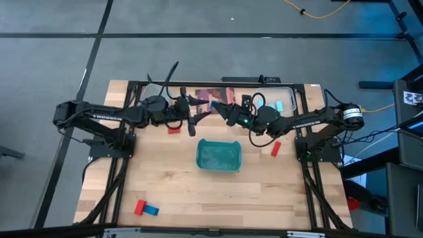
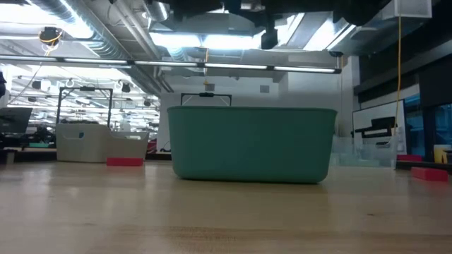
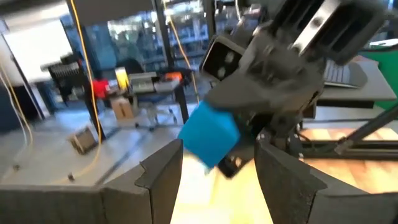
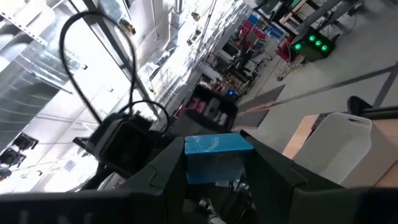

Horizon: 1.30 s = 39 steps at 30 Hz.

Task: Sort & place blocks by color
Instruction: Put the top triangular blue block into the white bin

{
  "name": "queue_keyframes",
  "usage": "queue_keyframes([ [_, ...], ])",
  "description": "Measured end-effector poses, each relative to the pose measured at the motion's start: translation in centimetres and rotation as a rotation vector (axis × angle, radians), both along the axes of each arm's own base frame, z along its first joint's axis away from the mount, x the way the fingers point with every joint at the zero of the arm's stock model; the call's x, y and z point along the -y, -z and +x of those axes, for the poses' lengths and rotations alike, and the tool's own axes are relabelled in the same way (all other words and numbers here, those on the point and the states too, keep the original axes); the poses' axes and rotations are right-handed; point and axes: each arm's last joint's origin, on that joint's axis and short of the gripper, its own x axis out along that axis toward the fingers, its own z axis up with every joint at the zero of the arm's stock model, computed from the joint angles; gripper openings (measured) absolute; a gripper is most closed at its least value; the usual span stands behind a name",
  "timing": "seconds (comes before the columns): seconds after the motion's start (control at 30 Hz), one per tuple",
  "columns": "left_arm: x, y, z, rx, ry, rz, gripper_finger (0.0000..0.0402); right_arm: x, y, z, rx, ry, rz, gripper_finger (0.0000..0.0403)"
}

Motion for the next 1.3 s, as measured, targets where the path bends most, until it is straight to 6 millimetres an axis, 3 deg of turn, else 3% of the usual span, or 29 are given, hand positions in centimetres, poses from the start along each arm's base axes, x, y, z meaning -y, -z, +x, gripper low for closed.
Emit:
queue_keyframes([
  [0.57, -0.1, 0.6, 1.9, 0.097, -0.102, 0.038, 0.0192, 0.0, -0.1, 0.0, 0.014, -0.004, 0.005, 0.0139],
  [1.3, 0.0, 0.5, 3.3, 0.053, -0.092, 0.155, 0.0186, -0.1, 0.0, 0.0, 0.010, -0.029, 0.023, 0.0139],
])
